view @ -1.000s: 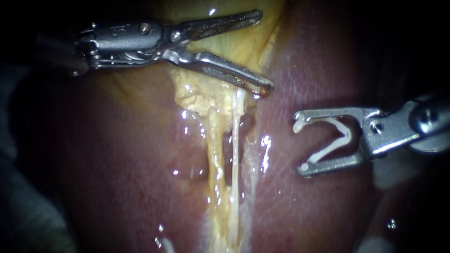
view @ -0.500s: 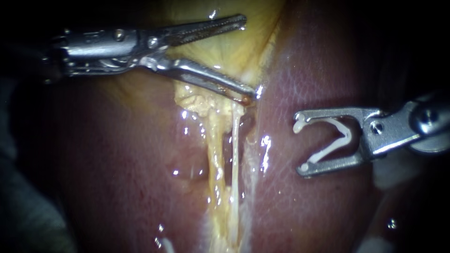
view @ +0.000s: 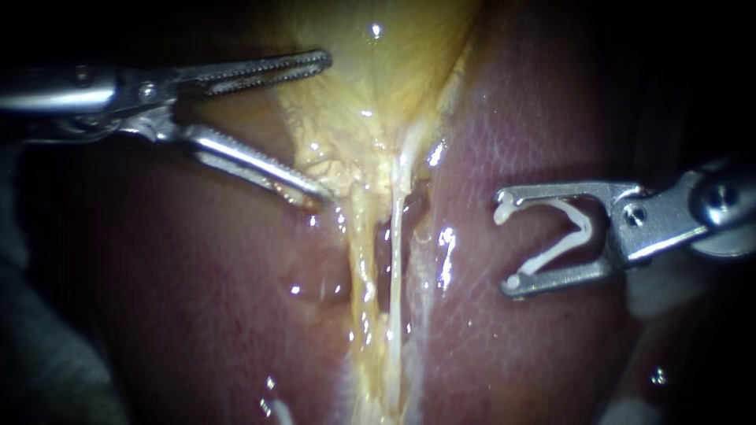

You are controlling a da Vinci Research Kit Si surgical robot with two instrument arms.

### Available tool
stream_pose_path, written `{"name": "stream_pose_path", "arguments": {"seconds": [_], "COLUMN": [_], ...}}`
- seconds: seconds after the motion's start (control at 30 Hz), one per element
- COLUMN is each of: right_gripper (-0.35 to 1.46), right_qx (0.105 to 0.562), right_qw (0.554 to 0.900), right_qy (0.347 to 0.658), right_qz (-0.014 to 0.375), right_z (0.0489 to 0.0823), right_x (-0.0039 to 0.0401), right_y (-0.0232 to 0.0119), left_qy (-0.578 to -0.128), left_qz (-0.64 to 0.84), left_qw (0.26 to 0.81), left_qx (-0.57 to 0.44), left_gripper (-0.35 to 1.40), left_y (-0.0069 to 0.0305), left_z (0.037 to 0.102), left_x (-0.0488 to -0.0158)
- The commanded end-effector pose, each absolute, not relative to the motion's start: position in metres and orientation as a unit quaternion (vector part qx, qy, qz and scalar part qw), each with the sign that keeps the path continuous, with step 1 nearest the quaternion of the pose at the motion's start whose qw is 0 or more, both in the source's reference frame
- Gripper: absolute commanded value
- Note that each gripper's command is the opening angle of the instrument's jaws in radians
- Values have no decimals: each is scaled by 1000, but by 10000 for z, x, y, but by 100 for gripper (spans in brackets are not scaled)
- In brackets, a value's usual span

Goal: Grabbing gallbladder

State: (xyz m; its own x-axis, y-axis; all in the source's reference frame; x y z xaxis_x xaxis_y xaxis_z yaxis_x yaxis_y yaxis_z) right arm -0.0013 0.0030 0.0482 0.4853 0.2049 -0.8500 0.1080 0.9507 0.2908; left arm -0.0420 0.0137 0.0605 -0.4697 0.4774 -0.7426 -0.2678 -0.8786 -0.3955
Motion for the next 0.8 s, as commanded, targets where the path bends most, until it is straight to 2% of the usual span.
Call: {"name": "stream_pose_path", "arguments": {"seconds": [0.03,0.17,0.4,0.53,0.8], "right_gripper": [49,49,49,49,49], "right_qx": [154,154,154,154,154], "right_qw": [848,848,848,848,848], "right_qy": [507,507,507,507,507], "right_qz": [29,29,28,28,29], "right_z": [482,482,481,481,481], "right_x": [-13,-13,-13,-13,-13], "right_y": [30,30,30,30,30], "left_qy": [-113,-115,-120,-122,-122], "left_qz": [853,864,875,880,885], "left_qw": [219,213,205,202,198], "left_qx": [-460,-441,-422,-413,-404], "left_gripper": [88,77,46,39,44], "left_y": [135,124,114,114,115], "left_z": [607,615,629,638,656], "left_x": [-420,-420,-420,-418,-416]}}
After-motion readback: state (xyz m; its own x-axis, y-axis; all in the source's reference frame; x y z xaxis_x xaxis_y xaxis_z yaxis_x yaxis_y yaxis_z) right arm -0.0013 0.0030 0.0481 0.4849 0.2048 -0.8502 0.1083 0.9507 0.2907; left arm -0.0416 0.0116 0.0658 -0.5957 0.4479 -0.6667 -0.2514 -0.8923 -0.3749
